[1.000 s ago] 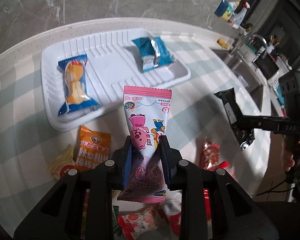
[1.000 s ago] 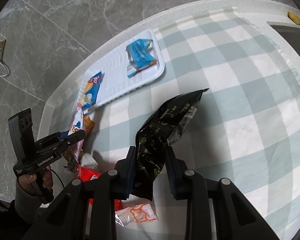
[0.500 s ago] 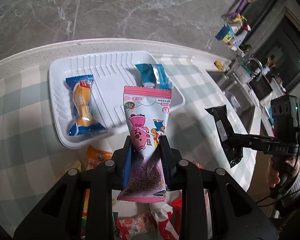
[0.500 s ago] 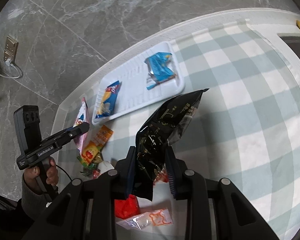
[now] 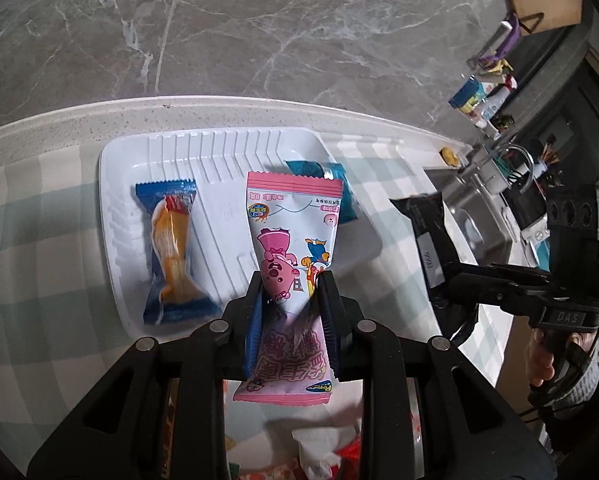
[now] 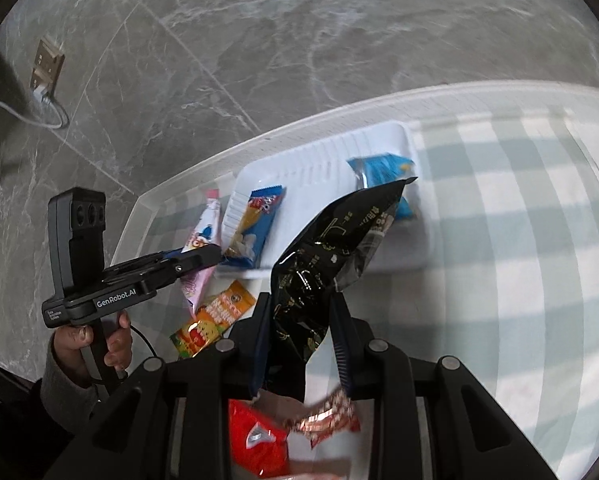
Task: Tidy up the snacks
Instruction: 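Lower both packets into the white tray beside the others and release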
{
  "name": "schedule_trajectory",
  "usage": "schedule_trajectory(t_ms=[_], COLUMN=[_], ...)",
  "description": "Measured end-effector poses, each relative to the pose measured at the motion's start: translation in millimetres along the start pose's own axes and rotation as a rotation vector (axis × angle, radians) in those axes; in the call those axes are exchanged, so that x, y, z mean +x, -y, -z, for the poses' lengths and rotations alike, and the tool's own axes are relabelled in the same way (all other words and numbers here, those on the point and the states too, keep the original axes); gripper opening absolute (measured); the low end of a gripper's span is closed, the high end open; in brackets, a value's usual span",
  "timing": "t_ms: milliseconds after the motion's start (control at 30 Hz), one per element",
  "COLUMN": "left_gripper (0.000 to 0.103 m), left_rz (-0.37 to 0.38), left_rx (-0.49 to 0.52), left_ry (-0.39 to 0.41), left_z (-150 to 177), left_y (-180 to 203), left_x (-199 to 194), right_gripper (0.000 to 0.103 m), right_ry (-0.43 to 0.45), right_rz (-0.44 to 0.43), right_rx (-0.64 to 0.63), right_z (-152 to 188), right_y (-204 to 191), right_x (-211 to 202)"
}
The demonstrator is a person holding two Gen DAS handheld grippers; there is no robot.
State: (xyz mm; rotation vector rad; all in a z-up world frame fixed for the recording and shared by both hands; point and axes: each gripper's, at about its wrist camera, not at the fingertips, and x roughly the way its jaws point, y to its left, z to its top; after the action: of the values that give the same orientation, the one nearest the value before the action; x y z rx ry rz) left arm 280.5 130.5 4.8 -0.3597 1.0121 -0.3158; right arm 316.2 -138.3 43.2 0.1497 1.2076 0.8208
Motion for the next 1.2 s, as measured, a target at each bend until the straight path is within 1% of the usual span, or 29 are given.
schedule_trajectory(t_ms=[267, 567, 867, 1200], left_gripper=[0.024, 0.024, 0.024, 0.025], left_rz=[-0.010, -0.035, -0.053, -0.078], left_rx=[-0.051, -0.088, -0.107, -0.137], left_ry=[-0.014, -0.036, -0.050, -0.082], left_z=[-22, -38, -51, -54], left_y=[-12, -31, -42, -50], left_x=[21, 46, 68, 95], right_gripper=[0.030, 0.030, 0.030, 0.031], right_ry=[-0.038, -0.100, -0.139, -0.155], right_rz=[-0.016, -0.012, 0.006, 0.055], right_rx=[-0.062, -0.127, -0.171, -0.191], right_z=[-37, -65, -78, -78], right_y=[-3, -3, -1, 5], right_x=[35, 81, 113, 132])
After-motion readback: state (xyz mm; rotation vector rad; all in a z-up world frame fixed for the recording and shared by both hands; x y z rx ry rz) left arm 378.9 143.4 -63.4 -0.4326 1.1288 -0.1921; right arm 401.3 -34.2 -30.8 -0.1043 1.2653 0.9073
